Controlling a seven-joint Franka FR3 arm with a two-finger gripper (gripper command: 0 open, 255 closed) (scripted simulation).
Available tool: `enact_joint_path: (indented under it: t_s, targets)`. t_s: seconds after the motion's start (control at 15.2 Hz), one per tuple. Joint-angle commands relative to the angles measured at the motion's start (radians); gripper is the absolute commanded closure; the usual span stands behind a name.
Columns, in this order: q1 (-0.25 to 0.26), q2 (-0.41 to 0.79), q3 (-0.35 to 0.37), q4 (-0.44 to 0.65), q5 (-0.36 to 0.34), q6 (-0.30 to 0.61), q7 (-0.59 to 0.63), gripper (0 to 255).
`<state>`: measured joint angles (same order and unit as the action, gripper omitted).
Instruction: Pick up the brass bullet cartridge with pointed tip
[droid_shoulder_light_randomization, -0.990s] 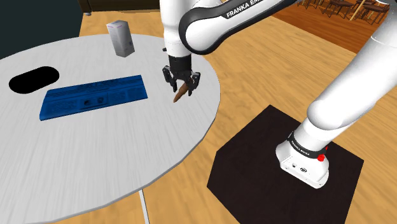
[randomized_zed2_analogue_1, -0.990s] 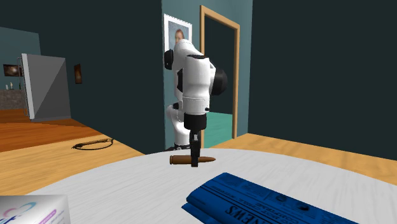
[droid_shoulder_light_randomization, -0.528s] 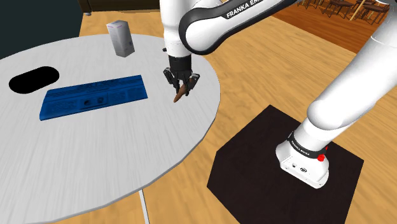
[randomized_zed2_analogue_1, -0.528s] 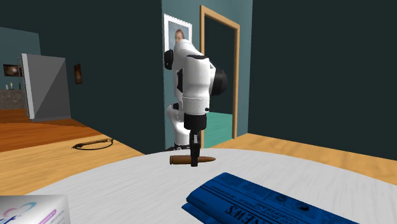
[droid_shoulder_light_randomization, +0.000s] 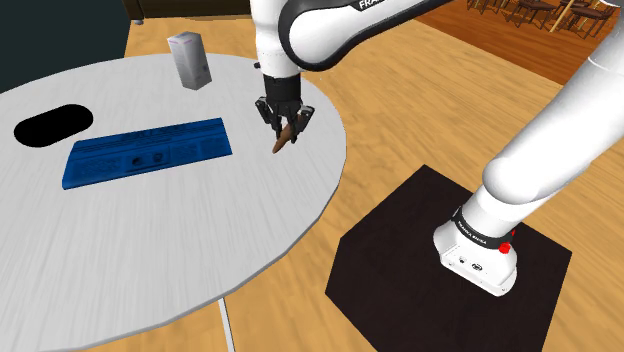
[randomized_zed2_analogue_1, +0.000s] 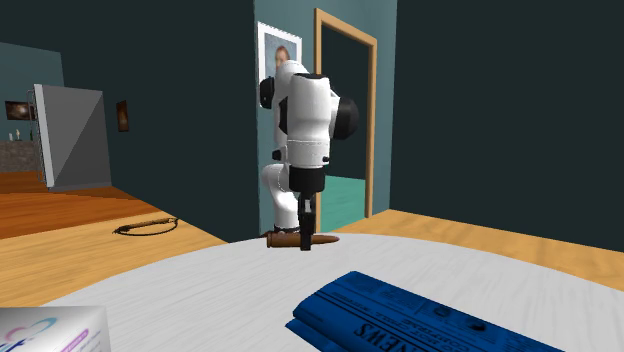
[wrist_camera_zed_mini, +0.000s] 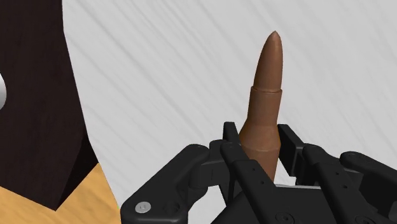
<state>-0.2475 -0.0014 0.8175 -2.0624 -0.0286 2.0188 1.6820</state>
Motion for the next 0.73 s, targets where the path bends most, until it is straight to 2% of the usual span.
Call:
enact_joint_path:
  t_s: [0.0, 0.53, 0.66]
  targets:
    - [-0.002, -0.016, -0.002, 0.016, 0.013, -0.027, -0.010, 255]
    - [-0.005, -0.054, -0.009, 0.095, 0.042, -0.132, -0.034, 255]
    - [-0.005, -0.054, -0.010, 0.096, 0.042, -0.134, -0.034, 255]
